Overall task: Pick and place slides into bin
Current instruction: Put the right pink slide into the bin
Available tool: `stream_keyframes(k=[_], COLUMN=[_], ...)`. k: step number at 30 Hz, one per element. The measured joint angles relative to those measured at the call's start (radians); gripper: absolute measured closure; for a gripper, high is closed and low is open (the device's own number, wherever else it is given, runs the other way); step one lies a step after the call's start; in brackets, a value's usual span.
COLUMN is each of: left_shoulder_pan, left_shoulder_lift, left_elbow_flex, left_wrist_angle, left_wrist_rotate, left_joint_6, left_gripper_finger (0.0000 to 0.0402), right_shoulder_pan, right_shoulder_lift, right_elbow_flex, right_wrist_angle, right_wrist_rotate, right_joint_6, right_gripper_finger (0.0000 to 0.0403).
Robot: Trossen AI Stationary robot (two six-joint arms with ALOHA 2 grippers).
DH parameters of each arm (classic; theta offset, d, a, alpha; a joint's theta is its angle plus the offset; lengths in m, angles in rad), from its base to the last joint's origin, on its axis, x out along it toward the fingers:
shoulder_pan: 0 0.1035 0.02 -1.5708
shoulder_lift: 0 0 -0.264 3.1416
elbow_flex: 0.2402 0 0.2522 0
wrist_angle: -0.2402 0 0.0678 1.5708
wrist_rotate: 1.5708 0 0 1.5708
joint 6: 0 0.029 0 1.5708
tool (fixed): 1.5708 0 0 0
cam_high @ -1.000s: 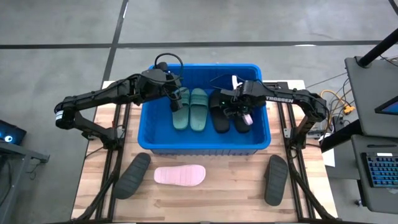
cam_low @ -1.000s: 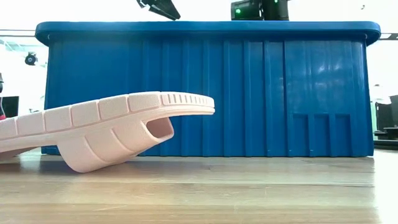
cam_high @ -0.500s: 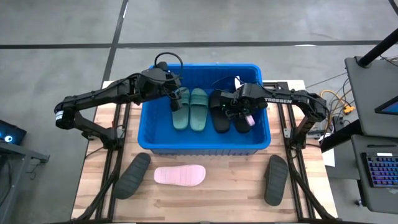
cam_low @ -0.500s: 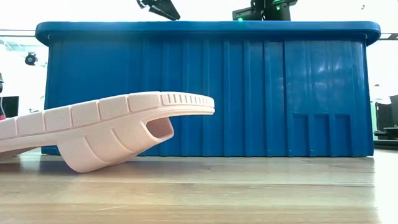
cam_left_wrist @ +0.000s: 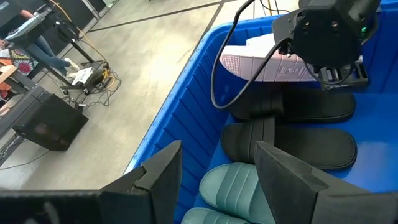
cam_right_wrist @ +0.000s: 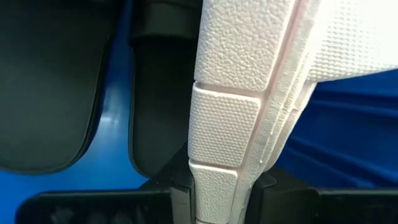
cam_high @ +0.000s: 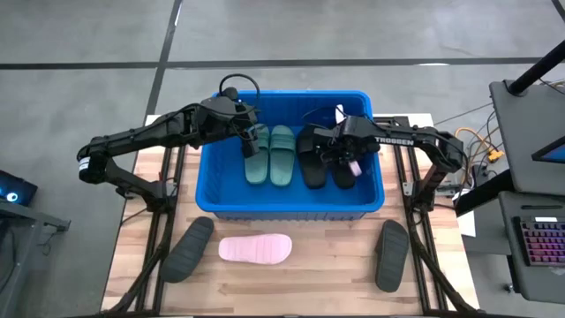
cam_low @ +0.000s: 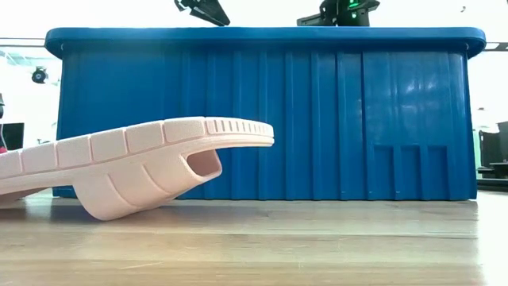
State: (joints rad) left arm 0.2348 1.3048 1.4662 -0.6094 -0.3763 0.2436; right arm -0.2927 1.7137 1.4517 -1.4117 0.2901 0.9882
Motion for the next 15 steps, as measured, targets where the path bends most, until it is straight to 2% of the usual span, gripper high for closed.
stream_keyframes(k=[15], left_shoulder_pan=[0.0], left_shoulder_lift=[0.0], left_elbow_flex=[0.0], left_wrist_angle=[0.0], left_wrist_rotate=[0.004], left_joint_6=[0.0], left_gripper_finger=[0.0217], right_shoulder_pan=[-0.001], right_shoulder_lift=[0.131], right_elbow_flex=[0.002], right_wrist_angle=[-0.007], right_wrist_rotate=[0.043], right_joint_6=[-0.067], right_gripper_finger=[0.035])
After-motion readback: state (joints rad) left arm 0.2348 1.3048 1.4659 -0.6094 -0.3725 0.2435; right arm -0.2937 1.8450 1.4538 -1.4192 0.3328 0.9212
